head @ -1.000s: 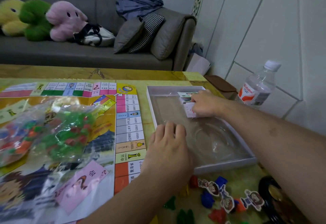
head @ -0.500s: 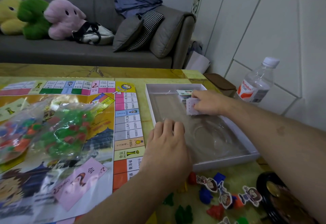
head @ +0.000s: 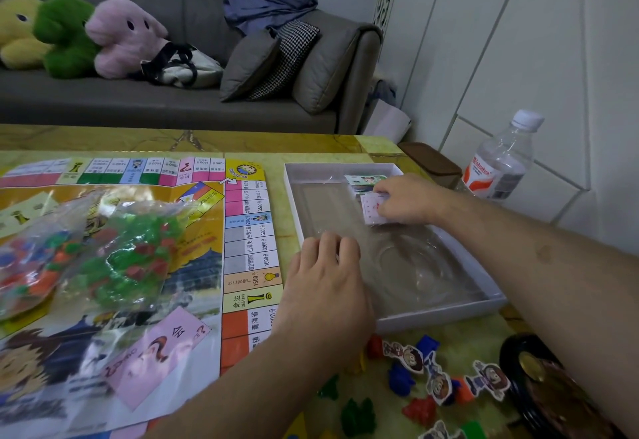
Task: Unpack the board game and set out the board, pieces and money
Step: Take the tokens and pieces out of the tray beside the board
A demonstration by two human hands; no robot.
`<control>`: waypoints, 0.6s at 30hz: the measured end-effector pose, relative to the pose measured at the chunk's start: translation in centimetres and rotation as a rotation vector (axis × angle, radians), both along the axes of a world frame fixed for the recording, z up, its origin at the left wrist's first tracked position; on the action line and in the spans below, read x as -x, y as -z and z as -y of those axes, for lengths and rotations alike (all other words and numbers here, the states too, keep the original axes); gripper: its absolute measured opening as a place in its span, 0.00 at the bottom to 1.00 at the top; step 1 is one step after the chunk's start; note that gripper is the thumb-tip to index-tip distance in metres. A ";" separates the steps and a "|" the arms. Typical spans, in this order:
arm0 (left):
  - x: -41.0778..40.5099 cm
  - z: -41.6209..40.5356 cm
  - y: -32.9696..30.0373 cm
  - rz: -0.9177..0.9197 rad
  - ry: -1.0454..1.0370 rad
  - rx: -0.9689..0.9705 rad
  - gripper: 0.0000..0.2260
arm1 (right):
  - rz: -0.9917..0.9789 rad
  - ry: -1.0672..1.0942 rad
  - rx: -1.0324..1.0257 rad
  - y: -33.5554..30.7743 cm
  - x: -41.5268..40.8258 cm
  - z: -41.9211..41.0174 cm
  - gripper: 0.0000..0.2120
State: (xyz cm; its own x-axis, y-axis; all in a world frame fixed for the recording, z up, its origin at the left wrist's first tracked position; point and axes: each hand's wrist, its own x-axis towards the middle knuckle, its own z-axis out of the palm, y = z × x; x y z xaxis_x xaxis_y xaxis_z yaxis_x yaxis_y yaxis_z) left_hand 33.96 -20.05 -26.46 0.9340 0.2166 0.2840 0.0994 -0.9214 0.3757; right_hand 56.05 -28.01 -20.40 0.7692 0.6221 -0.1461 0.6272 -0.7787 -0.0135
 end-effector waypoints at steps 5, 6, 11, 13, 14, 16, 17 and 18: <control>0.0 0.0 0.1 0.000 0.000 0.011 0.15 | -0.038 0.019 0.050 -0.6 -0.1 -0.8 0.06; -0.1 0.0 0.2 0.001 0.002 0.013 0.15 | -0.049 0.019 0.047 -0.8 -0.1 -0.9 0.03; 0.0 0.0 0.2 -0.009 -0.002 0.020 0.14 | -0.065 0.032 0.058 -1.2 1.0 -1.4 0.04; 0.0 0.0 0.1 -0.018 -0.003 0.022 0.14 | -0.059 0.020 0.049 -0.9 0.7 -1.3 0.07; 0.0 0.0 0.1 -0.021 -0.003 0.020 0.14 | -0.064 0.030 0.033 -0.8 0.6 -1.2 0.07; 0.0 0.0 0.0 -0.032 -0.004 0.018 0.15 | -0.078 0.060 -0.024 -0.6 0.3 -0.9 0.06; 0.0 0.0 0.0 -0.038 -0.005 0.018 0.15 | -0.082 0.064 -0.028 -0.6 0.2 -0.8 0.07; 0.0 0.0 -0.1 -0.039 -0.004 0.013 0.15 | -0.087 0.062 -0.018 -0.7 0.2 -0.9 0.08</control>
